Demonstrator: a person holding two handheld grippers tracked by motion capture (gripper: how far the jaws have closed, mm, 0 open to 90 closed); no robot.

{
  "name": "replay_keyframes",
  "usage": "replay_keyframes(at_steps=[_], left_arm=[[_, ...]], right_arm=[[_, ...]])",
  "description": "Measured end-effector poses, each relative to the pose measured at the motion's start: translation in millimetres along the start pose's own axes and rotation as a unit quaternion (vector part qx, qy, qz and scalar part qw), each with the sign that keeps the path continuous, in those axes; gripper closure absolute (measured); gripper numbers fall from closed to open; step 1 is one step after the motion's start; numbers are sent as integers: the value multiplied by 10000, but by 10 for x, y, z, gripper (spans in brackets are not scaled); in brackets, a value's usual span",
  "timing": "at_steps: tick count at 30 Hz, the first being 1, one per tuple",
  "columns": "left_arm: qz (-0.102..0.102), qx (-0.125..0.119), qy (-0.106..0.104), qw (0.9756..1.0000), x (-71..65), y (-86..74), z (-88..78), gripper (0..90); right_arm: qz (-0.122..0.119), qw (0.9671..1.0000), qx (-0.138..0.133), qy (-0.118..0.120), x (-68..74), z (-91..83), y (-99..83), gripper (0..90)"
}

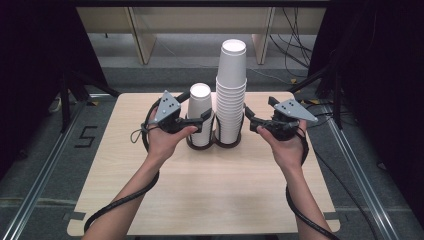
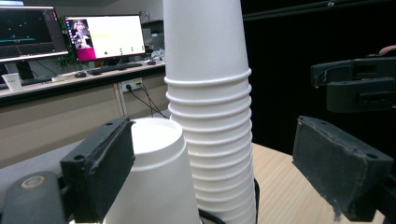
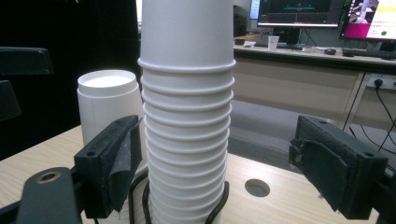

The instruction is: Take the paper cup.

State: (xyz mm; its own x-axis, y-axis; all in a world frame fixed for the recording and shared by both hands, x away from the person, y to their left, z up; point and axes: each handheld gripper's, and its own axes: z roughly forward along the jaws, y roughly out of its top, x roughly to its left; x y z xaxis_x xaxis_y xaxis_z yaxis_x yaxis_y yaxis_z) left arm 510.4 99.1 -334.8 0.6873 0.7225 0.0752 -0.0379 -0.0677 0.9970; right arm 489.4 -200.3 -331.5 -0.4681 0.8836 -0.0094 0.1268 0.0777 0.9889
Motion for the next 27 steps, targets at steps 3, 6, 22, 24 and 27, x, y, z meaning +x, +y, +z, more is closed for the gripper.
replay_keyframes(at_steps=[3,6,22,24,27], left_arm=[[35,7,-8,10000,-13,34,59,113],[112,52,-19,9999,-33,66,117,103],[163,201,62,9996,-62,156,345,122],[177,220,76,9996,-61,157,358,124],[175,222,71,9996,-71,175,380,124]], right_arm=[[-74,10000,-33,8,-7,22,42,168],[-52,10000,-28,0,-8,33,82,168],[7,9999,-106,2,-20,143,262,168],[-27,9999,-103,-6,-19,157,289,168],[26,10000,-75,3,-15,174,316,168]])
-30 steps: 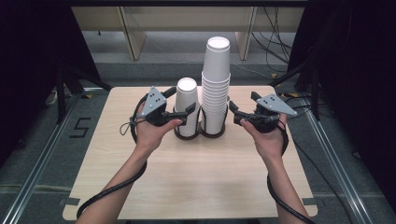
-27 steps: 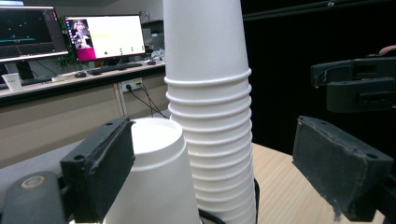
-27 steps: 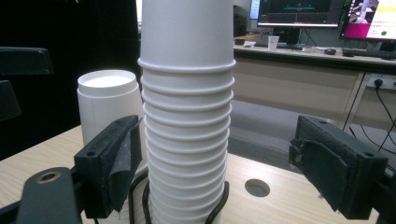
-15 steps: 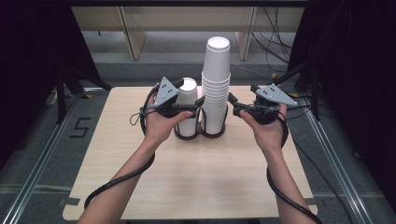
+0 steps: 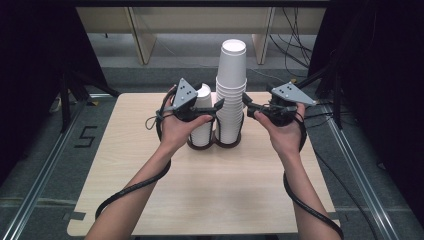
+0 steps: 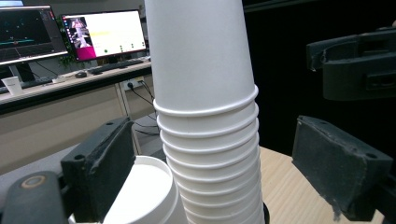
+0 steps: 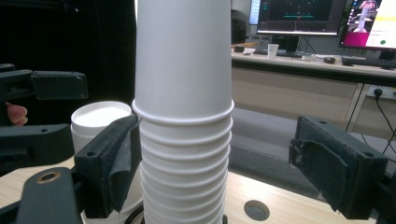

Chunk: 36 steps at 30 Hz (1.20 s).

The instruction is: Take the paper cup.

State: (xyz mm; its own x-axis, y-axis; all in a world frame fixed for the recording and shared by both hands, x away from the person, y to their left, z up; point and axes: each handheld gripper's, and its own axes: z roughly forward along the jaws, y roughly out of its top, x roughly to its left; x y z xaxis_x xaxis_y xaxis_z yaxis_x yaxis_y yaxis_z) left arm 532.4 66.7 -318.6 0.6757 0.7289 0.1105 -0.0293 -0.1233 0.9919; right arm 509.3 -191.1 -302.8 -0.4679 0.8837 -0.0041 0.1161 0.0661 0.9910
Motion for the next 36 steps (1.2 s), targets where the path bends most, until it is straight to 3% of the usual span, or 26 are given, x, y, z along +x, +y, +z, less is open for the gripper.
replay_keyframes(at_steps=[13,21,36], left_arm=[[-21,55,-39,10000,-69,104,92,142],[53,458,97,9989,-71,167,201,163],[57,486,111,9987,-68,206,325,166]], right_arm=[[-123,9999,-104,17,6,118,286,168],[-182,9998,-116,53,41,187,435,168],[-126,9998,-140,89,65,266,550,168]])
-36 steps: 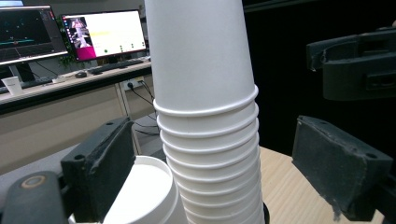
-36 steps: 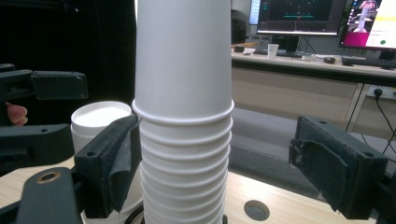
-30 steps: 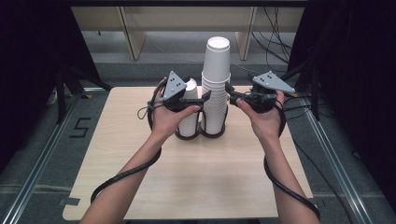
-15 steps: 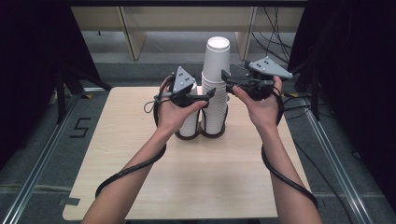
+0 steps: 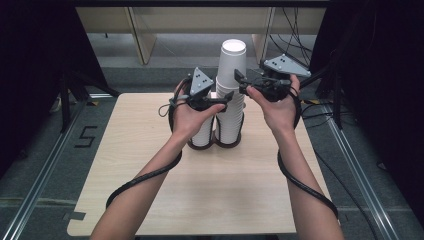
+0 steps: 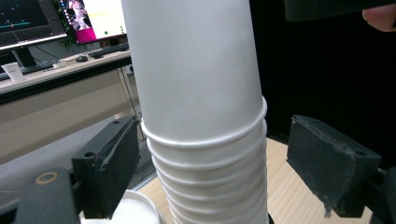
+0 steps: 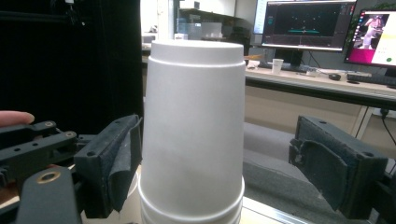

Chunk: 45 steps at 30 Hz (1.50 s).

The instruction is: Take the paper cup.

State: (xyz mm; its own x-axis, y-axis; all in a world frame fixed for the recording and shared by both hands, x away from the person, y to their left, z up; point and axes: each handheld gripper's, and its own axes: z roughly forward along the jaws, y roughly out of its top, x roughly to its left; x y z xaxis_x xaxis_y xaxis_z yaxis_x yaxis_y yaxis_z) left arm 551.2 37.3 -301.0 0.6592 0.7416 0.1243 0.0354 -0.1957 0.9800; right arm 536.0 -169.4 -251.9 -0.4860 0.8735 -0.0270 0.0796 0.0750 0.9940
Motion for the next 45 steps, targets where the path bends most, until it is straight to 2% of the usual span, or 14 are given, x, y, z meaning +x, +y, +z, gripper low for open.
replay_keyframes(at_steps=[17,19,26,34,39,45], left_arm=[[-86,-9,16,10000,-45,-17,65,158],[-98,2,24,9999,-56,-26,75,158],[-201,75,97,9997,-55,-38,112,166],[-210,153,141,9996,-58,-40,156,169],[-230,205,192,9993,-48,-55,193,169],[-251,274,226,9991,-44,-68,229,169]], right_arm=[[6,10000,-54,62,40,107,123,168],[16,10000,20,64,47,117,128,168],[-44,10000,17,62,41,157,135,168],[6,10000,47,81,59,214,145,168],[-72,9999,44,72,60,246,159,167],[25,9999,93,63,58,292,140,167]])
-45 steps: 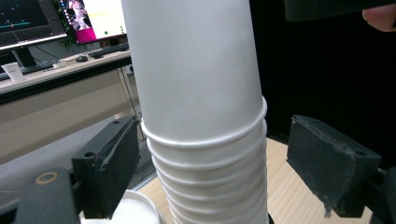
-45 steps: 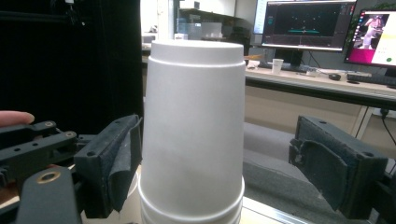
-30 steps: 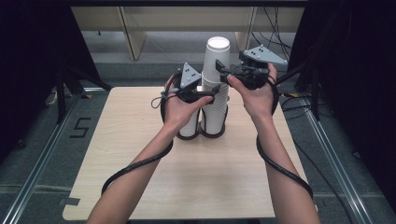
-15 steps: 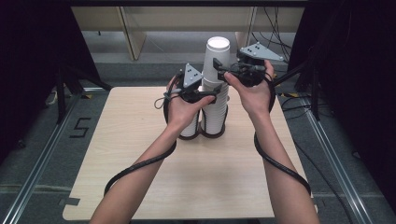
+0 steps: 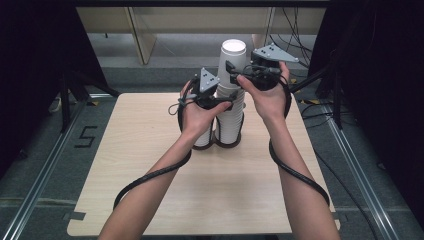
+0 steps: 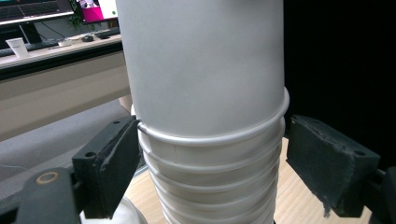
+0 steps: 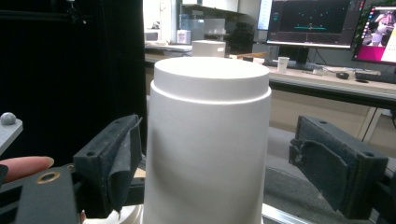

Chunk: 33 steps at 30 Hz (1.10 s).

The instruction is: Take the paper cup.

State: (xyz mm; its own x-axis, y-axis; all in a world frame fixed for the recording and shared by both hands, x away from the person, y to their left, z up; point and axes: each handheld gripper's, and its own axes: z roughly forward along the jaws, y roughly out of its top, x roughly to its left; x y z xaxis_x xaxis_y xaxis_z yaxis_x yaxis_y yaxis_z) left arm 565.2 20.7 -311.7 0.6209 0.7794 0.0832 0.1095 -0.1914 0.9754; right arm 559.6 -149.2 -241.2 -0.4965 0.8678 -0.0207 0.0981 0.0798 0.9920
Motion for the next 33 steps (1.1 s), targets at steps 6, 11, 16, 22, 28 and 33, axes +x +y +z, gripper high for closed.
replay_keyframes(at_steps=[6,11,16,22,28,33], left_arm=[[-10,24,26,10000,11,-2,23,171],[-40,58,17,10000,15,-14,43,154],[44,89,17,9999,6,-23,41,153],[8,137,-7,9999,13,-30,67,139],[4,159,-49,9999,16,-32,74,147],[8,169,-42,9998,13,-30,79,148]], right_arm=[[-88,10000,-6,-37,4,33,5,164],[-67,10000,44,-41,7,73,12,161],[-42,10000,27,-50,6,86,8,160],[-32,9999,119,-32,4,118,-12,156],[-45,9999,140,0,14,150,-15,154],[33,9999,161,2,9,178,-18,154]])
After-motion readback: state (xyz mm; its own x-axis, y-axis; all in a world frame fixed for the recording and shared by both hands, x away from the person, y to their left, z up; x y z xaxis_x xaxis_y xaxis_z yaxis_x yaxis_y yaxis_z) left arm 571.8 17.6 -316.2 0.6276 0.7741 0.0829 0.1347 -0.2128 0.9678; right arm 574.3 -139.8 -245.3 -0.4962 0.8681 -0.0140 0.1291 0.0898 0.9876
